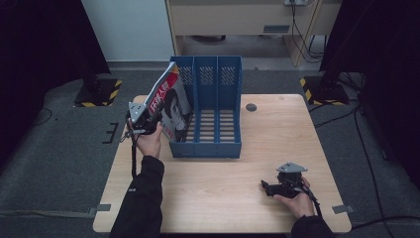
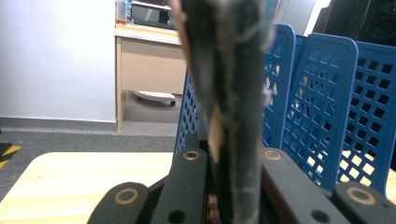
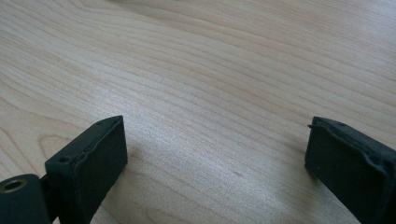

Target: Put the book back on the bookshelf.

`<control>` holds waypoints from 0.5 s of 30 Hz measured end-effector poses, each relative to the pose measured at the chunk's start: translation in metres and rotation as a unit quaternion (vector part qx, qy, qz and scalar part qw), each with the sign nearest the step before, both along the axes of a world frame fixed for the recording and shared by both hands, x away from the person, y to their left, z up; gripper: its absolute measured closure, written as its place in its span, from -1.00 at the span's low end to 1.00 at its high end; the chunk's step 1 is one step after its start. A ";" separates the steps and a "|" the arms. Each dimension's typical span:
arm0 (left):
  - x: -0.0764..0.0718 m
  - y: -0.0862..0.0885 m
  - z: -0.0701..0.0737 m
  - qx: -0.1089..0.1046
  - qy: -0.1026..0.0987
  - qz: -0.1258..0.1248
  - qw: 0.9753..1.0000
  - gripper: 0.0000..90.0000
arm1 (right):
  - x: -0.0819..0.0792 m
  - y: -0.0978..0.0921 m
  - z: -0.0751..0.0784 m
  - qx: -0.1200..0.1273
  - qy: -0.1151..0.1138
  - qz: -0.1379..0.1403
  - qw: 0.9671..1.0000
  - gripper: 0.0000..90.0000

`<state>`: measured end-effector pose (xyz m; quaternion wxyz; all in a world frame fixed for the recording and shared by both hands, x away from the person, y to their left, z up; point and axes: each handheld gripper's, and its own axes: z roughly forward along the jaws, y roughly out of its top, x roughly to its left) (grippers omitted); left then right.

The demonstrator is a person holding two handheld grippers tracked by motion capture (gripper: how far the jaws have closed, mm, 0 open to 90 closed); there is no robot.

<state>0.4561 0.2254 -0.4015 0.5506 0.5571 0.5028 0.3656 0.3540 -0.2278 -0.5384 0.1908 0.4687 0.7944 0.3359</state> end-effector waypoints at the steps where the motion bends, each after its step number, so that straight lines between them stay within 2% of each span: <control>1: 0.000 0.000 0.000 0.002 0.001 -0.001 1.000 0.89 | 0.000 0.000 0.000 0.000 0.000 0.000 1.000 -0.87; 3: -0.001 0.001 0.001 0.006 0.005 -0.003 1.000 0.86 | 0.000 0.000 0.000 0.000 -0.001 -0.001 1.000 -0.87; 7: -0.007 0.005 -0.001 0.007 0.017 -0.027 0.999 0.56 | 0.000 0.000 0.000 0.000 -0.001 -0.001 1.000 -0.87; 15: -0.040 0.021 -0.007 0.004 0.028 -0.061 0.998 0.21 | 0.000 0.000 0.000 0.000 -0.001 0.000 1.000 -0.87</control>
